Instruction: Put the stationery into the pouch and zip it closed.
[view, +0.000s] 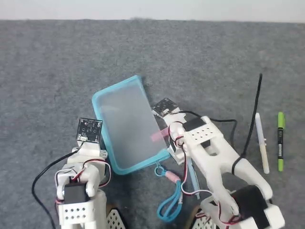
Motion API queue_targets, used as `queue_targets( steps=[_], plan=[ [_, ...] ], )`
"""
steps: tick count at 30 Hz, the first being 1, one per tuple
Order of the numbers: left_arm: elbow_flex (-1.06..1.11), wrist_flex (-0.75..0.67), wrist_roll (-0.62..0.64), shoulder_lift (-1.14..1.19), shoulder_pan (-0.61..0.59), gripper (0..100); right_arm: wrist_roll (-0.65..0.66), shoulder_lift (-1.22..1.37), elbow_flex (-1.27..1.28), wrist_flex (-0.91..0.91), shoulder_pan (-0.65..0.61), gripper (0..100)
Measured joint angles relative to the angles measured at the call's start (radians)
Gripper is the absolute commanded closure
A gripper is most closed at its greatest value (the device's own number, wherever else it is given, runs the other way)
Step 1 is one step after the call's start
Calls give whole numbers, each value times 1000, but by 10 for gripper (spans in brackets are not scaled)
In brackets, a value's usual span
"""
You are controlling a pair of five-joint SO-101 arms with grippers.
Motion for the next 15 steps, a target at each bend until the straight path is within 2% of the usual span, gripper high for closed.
queue_targets(
  steps=[15],
  plan=[
    [0,0,0,0,2,988,12,3,84,-31,9,884]
  ],
)
